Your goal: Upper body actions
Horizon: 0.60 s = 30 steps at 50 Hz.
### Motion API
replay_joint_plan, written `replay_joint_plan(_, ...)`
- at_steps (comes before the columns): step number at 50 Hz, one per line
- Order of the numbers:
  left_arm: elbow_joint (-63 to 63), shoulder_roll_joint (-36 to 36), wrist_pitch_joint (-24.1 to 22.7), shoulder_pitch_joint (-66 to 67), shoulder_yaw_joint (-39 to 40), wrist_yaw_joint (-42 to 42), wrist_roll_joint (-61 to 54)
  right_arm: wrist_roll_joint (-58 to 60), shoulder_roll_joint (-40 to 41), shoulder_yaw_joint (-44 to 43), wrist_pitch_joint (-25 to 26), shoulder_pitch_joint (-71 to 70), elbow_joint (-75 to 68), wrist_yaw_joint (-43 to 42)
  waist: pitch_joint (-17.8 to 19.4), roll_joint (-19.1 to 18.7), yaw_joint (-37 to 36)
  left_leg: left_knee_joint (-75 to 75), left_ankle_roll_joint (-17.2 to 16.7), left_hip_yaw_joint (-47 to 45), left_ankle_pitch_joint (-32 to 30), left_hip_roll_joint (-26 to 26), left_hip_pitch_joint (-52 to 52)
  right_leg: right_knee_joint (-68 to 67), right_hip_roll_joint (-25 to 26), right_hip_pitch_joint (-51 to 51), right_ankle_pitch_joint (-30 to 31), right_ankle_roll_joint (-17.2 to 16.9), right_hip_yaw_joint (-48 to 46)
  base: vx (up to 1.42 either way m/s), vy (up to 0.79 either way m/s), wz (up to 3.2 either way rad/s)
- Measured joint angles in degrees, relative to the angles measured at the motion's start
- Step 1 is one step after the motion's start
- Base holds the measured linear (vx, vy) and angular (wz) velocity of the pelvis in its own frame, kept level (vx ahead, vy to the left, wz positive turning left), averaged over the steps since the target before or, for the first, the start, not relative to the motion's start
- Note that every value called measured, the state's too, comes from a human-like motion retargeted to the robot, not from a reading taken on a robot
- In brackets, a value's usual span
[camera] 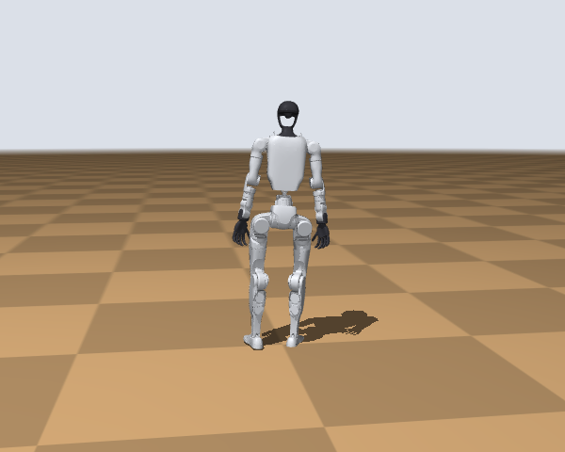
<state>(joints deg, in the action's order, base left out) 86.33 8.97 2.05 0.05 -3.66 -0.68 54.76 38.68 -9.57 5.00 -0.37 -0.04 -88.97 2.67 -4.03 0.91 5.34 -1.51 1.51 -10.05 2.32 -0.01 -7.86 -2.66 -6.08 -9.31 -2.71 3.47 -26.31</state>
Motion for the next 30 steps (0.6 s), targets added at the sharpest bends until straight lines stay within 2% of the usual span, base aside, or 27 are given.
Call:
replay_joint_plan(7,6.6,-1.1,2.3,-0.7,-1.1,-1.0,-6.0,-5.0,1.6,-2.4,2.7,-1.5,-4.2,2.7,-0.6,0.1,0.9,-1.1,-0.2,-0.1,0.0,0.4,-0.2,0.2,0.2,0.8,-0.1,0.1,-0.6,-0.01,-0.07,0.07)
replay_joint_plan(17,4.8,-2.9,0.0,2.2,-3.7,1.0,-5.8,-4.7,1.9,-1.8,2.3,-0.8,-3.4,3.0,-1.9,0.3,0.3,-0.5,-0.5,-1.4,0.4,1.1,2.1,0.4,0.9,2.1,0.4,0.0,0.7,0.04,-0.04,-0.14)
replay_joint_plan(24,5.6,-2.4,-0.6,1.0,-7.2,-2.5,-3.7,-5.9,2.4,-0.6,2.3,-1.0,-4.5,2.6,-2.5,0.6,0.5,-0.7,-0.6,-1.7,0.6,1.4,3.2,0.6,1.4,3.0,0.3,0.2,1.3,0.03,-0.01,-0.03)
replay_joint_plan(30,4.9,-3.2,-0.9,0.4,-6.7,-3.1,-4.4,-3.9,3.1,-1.3,2.8,-1.1,-4.5,2.6,-2.8,0.4,0.9,-0.7,-0.9,-2.0,0.8,1.7,3.8,0.2,1.6,3.1,0.6,0.2,1.9,0.0,0.0,0.0)
